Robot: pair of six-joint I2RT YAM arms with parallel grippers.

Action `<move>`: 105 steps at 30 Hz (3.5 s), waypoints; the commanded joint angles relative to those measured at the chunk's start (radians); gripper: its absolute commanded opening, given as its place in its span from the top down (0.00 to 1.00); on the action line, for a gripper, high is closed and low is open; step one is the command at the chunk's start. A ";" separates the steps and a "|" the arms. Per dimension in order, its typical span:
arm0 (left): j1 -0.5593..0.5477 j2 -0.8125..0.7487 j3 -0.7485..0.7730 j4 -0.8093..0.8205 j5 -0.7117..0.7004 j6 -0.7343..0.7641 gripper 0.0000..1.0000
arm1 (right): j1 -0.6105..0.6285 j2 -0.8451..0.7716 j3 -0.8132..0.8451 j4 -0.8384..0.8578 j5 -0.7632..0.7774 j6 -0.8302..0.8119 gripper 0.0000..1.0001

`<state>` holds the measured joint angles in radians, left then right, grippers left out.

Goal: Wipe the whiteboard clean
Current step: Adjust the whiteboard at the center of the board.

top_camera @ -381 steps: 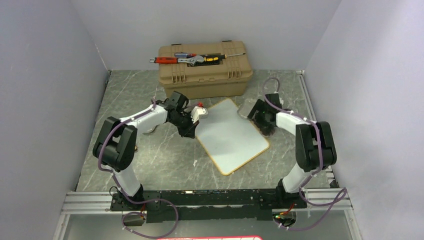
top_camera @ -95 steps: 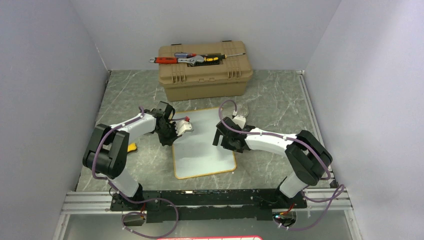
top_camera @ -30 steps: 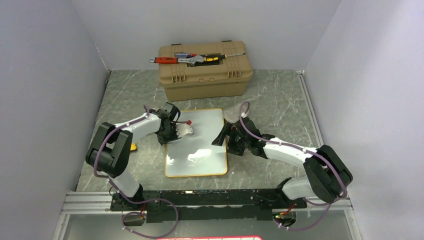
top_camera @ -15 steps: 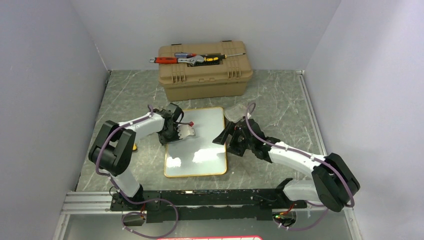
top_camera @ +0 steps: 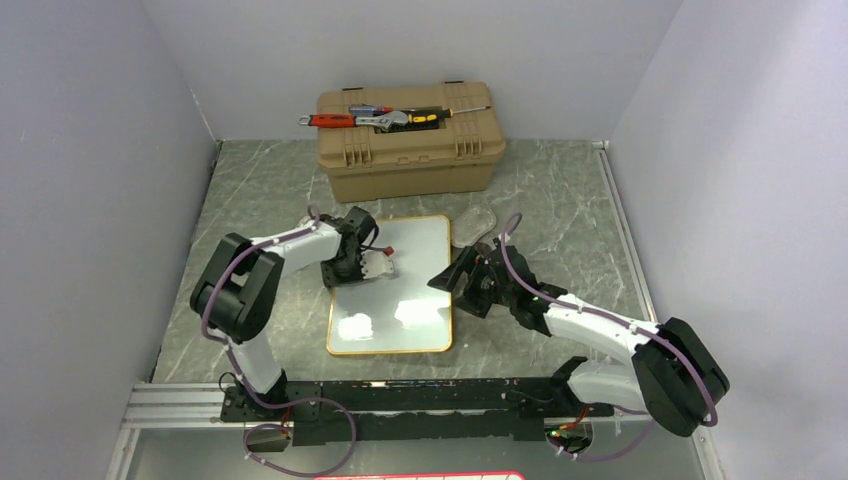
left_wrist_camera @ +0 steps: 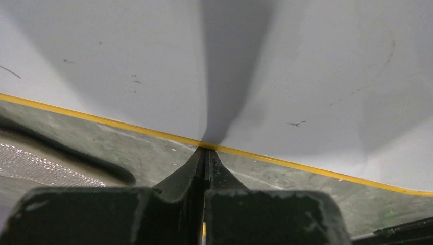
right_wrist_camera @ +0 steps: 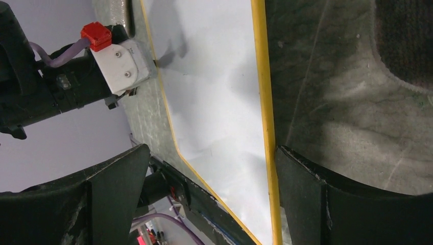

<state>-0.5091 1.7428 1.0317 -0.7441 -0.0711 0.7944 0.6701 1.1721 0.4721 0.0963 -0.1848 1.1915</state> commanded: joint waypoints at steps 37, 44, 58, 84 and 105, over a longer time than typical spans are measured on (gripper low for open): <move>-0.003 -0.016 0.025 0.114 0.355 0.011 0.94 | -0.321 0.141 0.089 -0.234 -0.122 -0.373 0.06; 0.023 0.017 -0.020 0.150 0.379 0.018 0.94 | -0.346 0.195 0.001 -0.069 -0.216 -0.349 0.07; -0.078 0.095 0.020 0.155 0.442 -0.042 0.94 | -0.337 0.017 0.063 0.033 -0.373 -0.226 0.30; 0.499 -0.269 0.520 -0.362 0.609 -0.197 0.85 | 0.135 0.256 1.104 -1.031 0.272 -0.976 1.00; 0.625 -0.463 0.431 -0.198 0.270 -0.574 0.00 | 0.791 0.431 0.775 -0.520 0.781 -1.538 1.00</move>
<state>0.1131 1.2137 1.4055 -0.8742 0.1791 0.2852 1.4021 1.5620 1.3983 -0.6685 0.4625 -0.2577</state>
